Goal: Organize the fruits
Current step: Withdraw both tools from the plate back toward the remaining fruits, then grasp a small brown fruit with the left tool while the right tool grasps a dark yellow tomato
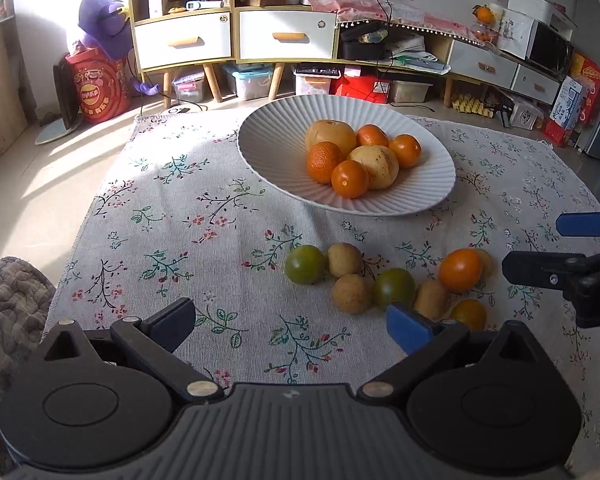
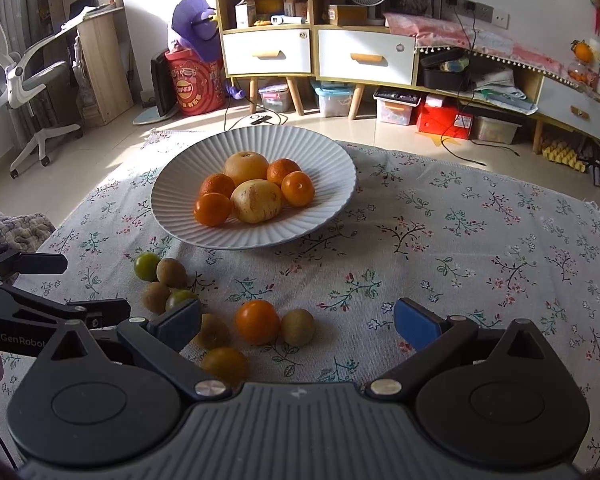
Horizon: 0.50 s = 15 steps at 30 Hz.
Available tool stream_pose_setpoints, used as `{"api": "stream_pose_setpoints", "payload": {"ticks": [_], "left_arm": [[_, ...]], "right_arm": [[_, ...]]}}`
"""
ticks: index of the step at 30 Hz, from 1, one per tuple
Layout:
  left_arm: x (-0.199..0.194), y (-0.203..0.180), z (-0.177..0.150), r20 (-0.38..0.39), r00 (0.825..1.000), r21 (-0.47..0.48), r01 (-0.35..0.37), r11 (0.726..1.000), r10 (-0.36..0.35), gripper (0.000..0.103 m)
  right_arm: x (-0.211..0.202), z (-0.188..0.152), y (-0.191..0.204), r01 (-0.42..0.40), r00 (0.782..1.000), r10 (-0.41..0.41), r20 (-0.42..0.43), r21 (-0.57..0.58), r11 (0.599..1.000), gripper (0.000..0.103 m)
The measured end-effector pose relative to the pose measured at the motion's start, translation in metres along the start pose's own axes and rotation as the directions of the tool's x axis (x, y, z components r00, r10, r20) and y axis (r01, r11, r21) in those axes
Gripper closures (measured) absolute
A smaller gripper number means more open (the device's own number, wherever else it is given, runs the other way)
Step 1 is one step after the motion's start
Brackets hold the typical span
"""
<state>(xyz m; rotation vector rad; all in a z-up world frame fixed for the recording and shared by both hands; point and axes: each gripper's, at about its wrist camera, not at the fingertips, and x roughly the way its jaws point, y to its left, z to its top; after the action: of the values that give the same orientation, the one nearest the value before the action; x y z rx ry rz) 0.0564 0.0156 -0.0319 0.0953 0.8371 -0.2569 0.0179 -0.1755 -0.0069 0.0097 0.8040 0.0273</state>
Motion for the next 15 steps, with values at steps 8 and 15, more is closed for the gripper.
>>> {"api": "stream_pose_setpoints", "payload": {"ticks": [8, 15], "left_arm": [[0.006, 0.000, -0.017, 0.029, 0.999, 0.024, 0.013, 1.000, -0.014, 0.011], [0.011, 0.004, -0.026, 0.084, 0.996, 0.033, 0.038, 0.999, -0.040, 0.011]], "right_arm": [[0.003, -0.024, 0.009, -0.024, 0.999, 0.024, -0.036, -0.026, 0.999, 0.001], [0.005, -0.049, 0.013, -0.087, 0.996, 0.086, -0.034, -0.042, 0.995, 0.001]]}}
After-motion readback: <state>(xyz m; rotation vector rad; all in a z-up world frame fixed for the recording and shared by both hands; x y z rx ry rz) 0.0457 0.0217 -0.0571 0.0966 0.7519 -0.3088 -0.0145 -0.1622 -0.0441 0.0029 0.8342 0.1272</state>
